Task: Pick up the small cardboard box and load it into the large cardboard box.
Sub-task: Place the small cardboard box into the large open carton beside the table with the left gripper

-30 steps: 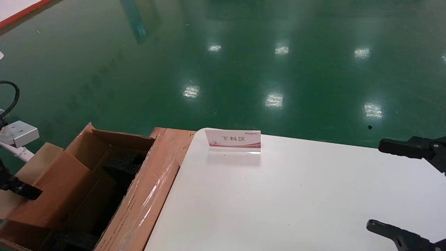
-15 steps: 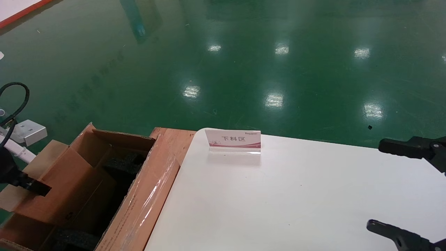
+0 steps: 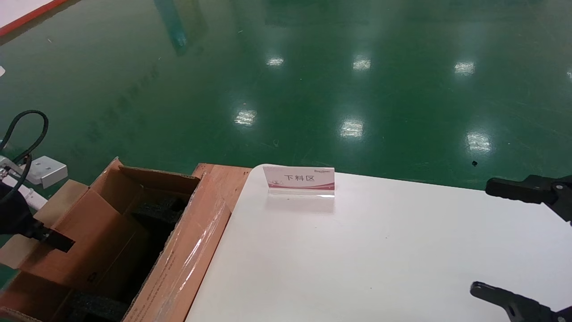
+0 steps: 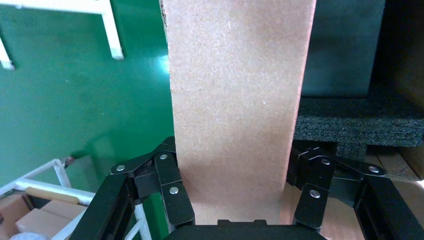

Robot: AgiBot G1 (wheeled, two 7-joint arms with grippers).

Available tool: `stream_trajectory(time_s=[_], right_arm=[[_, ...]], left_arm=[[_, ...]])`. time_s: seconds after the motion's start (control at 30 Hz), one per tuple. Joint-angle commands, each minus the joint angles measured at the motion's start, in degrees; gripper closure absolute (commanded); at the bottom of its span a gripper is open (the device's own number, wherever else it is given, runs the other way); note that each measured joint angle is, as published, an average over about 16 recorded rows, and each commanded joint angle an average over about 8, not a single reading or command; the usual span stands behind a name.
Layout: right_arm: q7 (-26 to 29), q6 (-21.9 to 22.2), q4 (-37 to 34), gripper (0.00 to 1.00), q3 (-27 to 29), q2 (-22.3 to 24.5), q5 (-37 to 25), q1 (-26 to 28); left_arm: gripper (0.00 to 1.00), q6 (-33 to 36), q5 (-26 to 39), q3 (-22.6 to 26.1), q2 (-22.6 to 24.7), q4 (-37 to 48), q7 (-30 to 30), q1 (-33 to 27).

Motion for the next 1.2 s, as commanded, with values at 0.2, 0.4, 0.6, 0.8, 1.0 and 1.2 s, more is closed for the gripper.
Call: stream_trajectory(time_s=[0.2,0.4,0.6,0.8,1.0,1.2], right_arm=[[0.0,0.0,0.0,0.00,0.0,0.0,0.0,0.0],[0.0,0.0,0.0,0.00,0.0,0.0,0.0,0.0],[0.0,0.0,0.0,0.00,-0.1,0.0,0.0,0.0],[0.0,0.0,0.0,0.00,-0.1,0.0,0.0,0.0],[0.0,0.0,0.0,0.00,-0.1,0.0,0.1,0.0],[-0.1,0.0,0.0,0.00,-0.1,0.0,0.1,0.0]], left_arm=[[1.00,-0.5,-0.4,0.4,2.2,2.1,-1.5,2.2],[1.00,-1.0,-0.8,0.5,3.6,3.1,-3.6,3.4],[1.00,-2.3,-0.9,0.5,4.6,4.1,-5.0,4.9],[1.00,-4.2,-0.9,0.4,6.4,6.2,-5.6,6.8],[1.00,-5.5,-1.5,0.2,8.4,8.8,-5.1,8.6],[1.00,-5.8,-2.0,0.1,9.3,10.4,-4.6,9.5]])
